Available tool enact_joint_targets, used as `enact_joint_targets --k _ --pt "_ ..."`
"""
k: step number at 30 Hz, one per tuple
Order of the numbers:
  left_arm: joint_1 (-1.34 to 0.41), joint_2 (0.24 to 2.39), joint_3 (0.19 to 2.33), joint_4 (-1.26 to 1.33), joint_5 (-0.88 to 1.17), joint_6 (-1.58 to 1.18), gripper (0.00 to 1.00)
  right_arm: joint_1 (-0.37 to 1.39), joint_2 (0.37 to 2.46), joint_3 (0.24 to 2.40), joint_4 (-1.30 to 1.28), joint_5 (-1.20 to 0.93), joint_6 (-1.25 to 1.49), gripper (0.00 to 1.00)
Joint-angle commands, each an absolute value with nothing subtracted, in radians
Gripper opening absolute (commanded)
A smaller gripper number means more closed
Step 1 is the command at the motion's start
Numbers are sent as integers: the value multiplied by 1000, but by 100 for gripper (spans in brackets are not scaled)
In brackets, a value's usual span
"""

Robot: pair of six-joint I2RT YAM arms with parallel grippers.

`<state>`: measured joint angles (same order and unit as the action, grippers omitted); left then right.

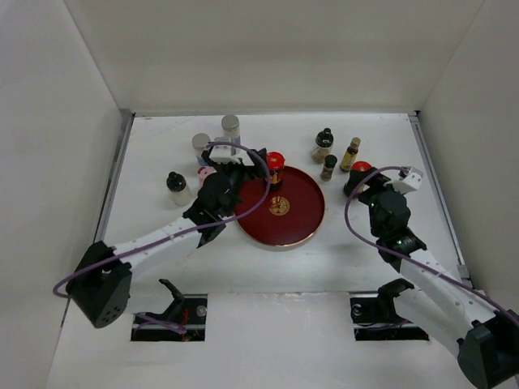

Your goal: Organize the condiment bottles

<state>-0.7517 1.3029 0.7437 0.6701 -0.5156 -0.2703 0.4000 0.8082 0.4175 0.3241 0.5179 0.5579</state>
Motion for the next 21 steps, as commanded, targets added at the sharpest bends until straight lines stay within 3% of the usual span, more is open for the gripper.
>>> enact_joint_targets --k 1,3,10,21 --pt "-732 1204 655 718 -529 -324 100 345 869 512 184 580 535 90" --pt "-732 1142 582 724 -505 -363 100 317 972 590 102 513 503 91" --pt "-804 1114 427 741 -399 -497 83 300 1176 748 -20 480 431 92" --pt "-835 1157 321 905 -354 -514 77 288 1360 816 -2 522 403 87"
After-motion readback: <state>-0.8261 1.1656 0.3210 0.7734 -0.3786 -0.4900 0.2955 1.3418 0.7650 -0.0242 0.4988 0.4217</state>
